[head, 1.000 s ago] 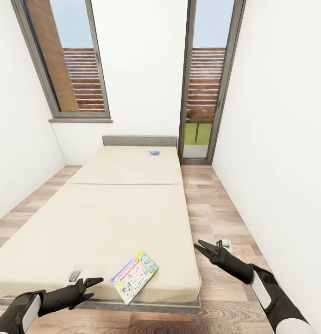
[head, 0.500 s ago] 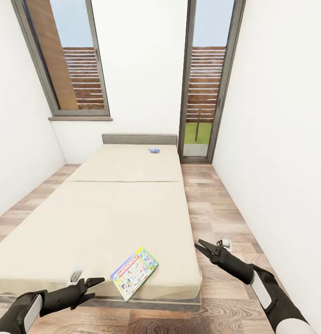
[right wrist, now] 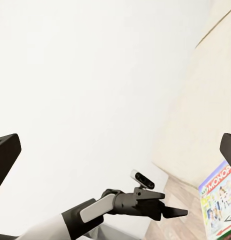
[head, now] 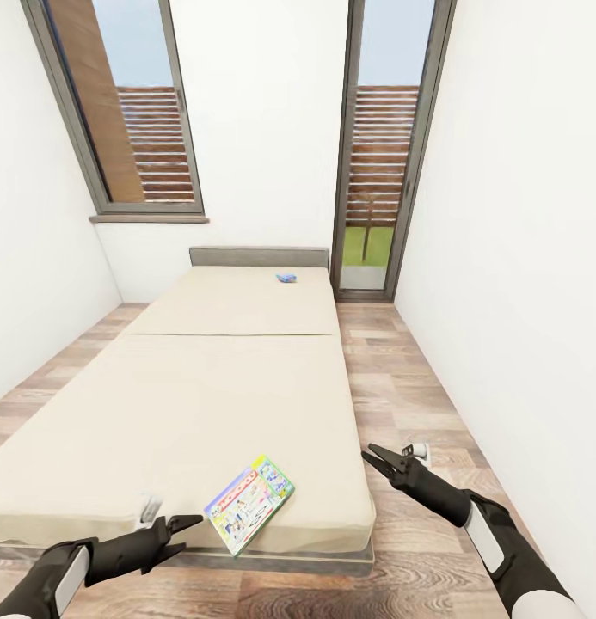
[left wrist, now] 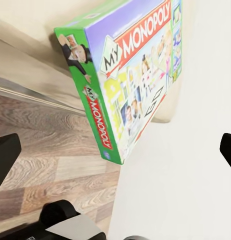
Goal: Put all the toys in the child's room - the three board games (two on the bed and one on the table), the two jigsaw puzzles on the table, and the tennis ball on the table - inside the toy box on the table in the child's room.
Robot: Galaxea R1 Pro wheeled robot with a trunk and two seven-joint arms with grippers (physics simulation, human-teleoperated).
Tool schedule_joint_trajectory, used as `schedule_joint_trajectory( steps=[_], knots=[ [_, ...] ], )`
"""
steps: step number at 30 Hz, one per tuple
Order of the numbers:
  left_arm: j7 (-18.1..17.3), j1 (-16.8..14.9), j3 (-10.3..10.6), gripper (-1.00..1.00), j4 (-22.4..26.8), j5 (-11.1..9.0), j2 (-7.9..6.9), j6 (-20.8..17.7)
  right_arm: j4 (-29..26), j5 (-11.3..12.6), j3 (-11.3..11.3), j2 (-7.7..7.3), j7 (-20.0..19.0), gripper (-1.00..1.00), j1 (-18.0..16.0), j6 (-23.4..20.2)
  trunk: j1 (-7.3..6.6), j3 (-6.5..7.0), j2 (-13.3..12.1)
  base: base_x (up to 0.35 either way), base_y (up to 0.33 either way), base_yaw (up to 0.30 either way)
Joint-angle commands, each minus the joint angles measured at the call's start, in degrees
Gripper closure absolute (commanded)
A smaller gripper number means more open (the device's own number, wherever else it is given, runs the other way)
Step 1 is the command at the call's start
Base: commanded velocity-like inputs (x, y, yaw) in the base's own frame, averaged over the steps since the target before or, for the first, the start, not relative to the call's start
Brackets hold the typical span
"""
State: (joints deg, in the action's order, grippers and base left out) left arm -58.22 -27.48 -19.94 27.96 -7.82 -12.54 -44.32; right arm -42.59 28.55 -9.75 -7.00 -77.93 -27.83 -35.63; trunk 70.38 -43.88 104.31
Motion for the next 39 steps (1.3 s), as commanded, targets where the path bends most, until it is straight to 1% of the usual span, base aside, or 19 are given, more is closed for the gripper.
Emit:
schedule_joint_trajectory(
  steps=[1,4,11,15,22,39],
  knots=[
    [-0.07,-0.03,-0.05,-1.00,-0.01,-0.10,0.06,-0.32,-0.06,0.13,-0.01,-0.02,-0.03,-1.00,-0.03,-0.52,-0.01,-0.05,0.02,0.000,0.000,0.000],
    [-0.10,-0.03,-0.06,-1.00,-0.01,-0.04,0.07,-0.09,-0.15,0.05,-0.06,-0.03,0.56,-1.00,-0.03,-0.50,-0.01,-0.05,0.02,0.000,0.000,0.000],
    [-0.17,-0.03,-0.16,-1.00,-0.01,0.07,0.13,0.47,-0.14,0.55,-0.09,0.00,6.71,-1.00,-0.03,-0.68,-0.01,-0.05,0.02,0.000,0.000,0.000],
    [-0.20,-0.03,-0.15,-1.00,-0.01,0.07,0.10,0.58,-0.08,0.72,-0.14,0.10,7.86,-1.00,-0.02,-0.80,-0.01,-0.05,0.02,-0.049,-0.047,0.000],
    [-0.36,-0.03,-0.18,-1.00,-0.01,0.02,-0.05,0.56,0.01,0.80,-0.18,0.17,8.33,-1.00,-0.02,-0.84,-0.01,-0.05,0.02,-0.053,-0.071,0.000],
    [-0.49,-0.03,-0.23,-1.00,-0.01,0.01,0.02,0.63,0.05,0.81,-0.17,0.15,8.55,-1.00,-0.02,-0.66,-0.01,-0.05,0.02,-0.003,-0.005,0.000]
  ],
)
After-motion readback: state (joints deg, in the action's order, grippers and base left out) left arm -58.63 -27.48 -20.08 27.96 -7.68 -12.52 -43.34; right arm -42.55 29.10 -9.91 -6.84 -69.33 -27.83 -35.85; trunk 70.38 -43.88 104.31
